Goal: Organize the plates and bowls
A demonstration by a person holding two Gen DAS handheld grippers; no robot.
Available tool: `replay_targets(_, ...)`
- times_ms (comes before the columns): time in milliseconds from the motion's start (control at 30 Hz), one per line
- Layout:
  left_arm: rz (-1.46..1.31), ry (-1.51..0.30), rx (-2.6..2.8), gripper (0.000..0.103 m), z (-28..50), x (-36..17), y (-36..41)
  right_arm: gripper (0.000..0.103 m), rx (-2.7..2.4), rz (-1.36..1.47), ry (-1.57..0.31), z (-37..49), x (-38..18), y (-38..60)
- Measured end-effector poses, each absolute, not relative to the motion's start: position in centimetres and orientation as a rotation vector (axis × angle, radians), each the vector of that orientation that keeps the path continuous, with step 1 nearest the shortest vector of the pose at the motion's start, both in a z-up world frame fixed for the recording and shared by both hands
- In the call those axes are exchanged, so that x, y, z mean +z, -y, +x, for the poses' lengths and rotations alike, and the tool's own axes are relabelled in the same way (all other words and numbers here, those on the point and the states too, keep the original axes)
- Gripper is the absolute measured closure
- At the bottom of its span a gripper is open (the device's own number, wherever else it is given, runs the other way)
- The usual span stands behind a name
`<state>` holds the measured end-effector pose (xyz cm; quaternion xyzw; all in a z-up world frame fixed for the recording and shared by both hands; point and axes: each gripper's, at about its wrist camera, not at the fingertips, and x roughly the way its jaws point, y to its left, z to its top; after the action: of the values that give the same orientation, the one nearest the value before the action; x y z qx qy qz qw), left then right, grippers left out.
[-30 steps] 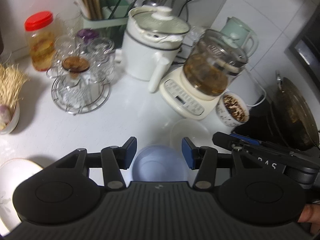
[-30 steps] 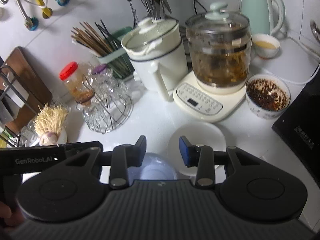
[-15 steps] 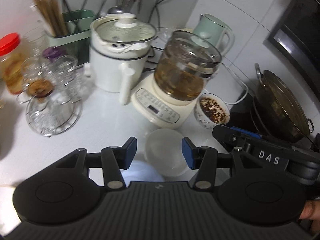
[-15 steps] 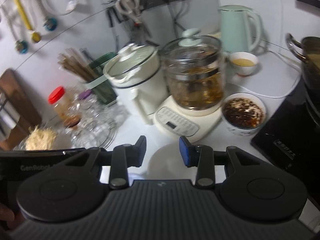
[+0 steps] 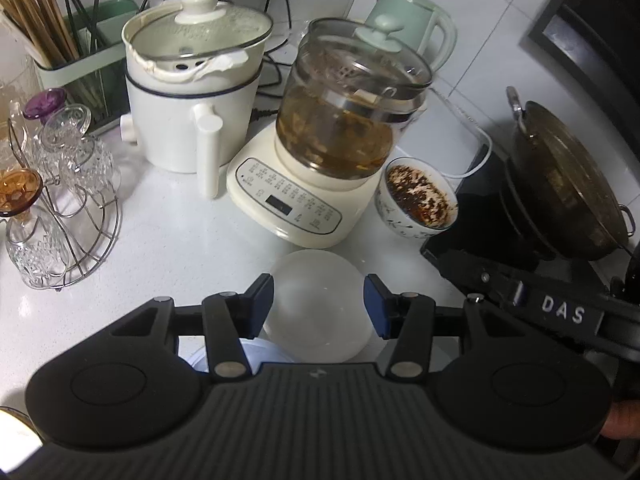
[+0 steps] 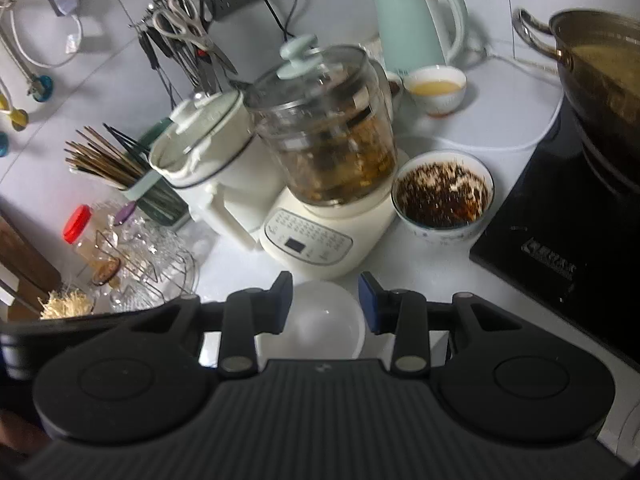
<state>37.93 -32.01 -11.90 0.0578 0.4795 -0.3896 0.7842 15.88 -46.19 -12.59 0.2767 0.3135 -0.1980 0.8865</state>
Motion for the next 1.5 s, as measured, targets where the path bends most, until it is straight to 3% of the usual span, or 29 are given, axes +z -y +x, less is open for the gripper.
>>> replay_targets(100,0.137,-1.051,-0.831,0.047,38.7,-12.5,32.2,0.034,-0.419,0.608,-0.675,16.0,-13.5,46.6)
replay_targets(133,0.143,-1.058,-0.826,0.047,38.9,-12.8,32.3,0.03,-0.421,0.614,-0.681,16.0,-13.8,46.8)
replay_targets(667,0.183,-1.204,-0.755,0.048,43.6,-18.5,32.8,0.032,-0.432,0.765,-0.763,17.8,-20.5,48.6)
replay_targets(833,0.216,-1.23,-0.788,0.049,44.1,-20.1,33.0,0.045,-0.415,0.809,-0.789,18.5,-22.0,47.8)
replay_targets(900,0.221,-1.242,-0.799,0.055,44.3,-20.7,33.4,0.049,-0.421,0.815,-0.794,18.8,-22.7,47.5)
replay_targets(1067,0.226,-1.271,-0.806,0.076,44.7,-22.3,34.0,0.071,-0.426,0.84,-0.798,19.3,-24.1,47.7)
replay_targets(1133,0.23,-1.272,-0.81,0.079,44.6,-22.6,34.1,0.081,-0.424,0.845,-0.803,19.4,-24.5,47.8)
replay_targets(1500,0.198,-1.293,-0.864,0.083,44.7,-22.0,34.5,0.083,-0.392,0.832,-0.785,19.8,-24.0,47.9)
